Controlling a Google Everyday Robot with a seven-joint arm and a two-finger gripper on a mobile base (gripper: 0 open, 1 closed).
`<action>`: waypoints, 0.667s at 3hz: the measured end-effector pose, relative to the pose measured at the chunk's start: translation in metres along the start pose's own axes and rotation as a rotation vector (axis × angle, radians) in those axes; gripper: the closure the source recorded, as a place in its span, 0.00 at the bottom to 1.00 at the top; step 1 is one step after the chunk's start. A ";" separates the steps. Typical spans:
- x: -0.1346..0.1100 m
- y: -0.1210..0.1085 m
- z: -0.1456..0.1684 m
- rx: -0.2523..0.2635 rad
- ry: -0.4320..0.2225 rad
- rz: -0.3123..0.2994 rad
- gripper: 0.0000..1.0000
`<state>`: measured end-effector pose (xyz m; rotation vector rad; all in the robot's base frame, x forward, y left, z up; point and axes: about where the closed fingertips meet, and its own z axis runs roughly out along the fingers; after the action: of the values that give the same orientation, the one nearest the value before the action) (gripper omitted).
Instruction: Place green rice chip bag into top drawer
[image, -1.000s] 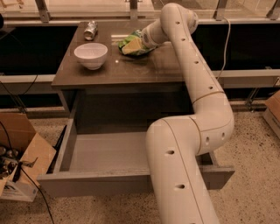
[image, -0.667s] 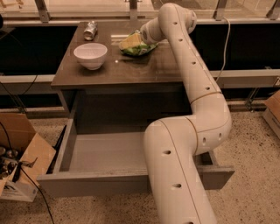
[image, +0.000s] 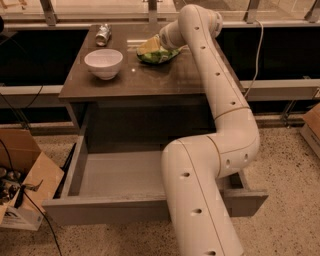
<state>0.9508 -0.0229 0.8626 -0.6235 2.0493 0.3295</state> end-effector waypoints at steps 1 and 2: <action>0.006 -0.006 -0.004 0.019 0.009 0.022 0.32; 0.012 -0.009 -0.012 0.034 0.009 0.043 0.63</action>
Offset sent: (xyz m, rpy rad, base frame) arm -0.0553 -0.0192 -0.0134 0.0204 0.0071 -0.0800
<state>0.9416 -0.0393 0.8591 -0.5616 2.0751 0.3168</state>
